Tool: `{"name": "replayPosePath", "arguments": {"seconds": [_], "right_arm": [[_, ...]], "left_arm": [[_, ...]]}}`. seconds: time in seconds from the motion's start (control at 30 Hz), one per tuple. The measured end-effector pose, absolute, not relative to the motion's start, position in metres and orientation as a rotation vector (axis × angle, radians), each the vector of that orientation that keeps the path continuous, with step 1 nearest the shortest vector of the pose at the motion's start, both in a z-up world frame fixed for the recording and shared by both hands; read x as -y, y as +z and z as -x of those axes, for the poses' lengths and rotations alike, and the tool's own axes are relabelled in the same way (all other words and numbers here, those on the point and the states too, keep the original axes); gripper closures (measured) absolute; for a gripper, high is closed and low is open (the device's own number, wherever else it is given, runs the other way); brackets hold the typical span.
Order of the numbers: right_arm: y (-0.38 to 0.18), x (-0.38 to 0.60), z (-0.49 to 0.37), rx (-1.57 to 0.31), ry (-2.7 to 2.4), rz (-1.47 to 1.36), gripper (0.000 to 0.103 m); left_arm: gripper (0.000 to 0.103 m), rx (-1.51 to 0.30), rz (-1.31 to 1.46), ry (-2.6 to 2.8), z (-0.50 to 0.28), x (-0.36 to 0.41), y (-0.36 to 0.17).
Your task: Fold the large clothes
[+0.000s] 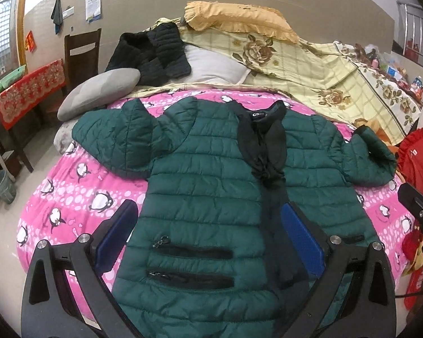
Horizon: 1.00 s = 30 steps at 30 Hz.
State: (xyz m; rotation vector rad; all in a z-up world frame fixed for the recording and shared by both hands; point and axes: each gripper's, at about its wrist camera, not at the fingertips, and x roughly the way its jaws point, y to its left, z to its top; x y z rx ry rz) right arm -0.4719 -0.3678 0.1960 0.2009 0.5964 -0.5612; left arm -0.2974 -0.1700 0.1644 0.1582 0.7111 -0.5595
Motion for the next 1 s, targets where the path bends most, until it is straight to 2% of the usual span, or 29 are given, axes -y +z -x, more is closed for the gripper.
{"name": "replayPosePath", "arguments": {"seconds": [1.0], "right_arm": [[0.179, 0.362, 0.434, -0.632, -0.496, -0.276, 0.000]], "left_arm": [[0.001, -0.704, -0.171, -0.534, 0.278, 0.176, 0.164]]}}
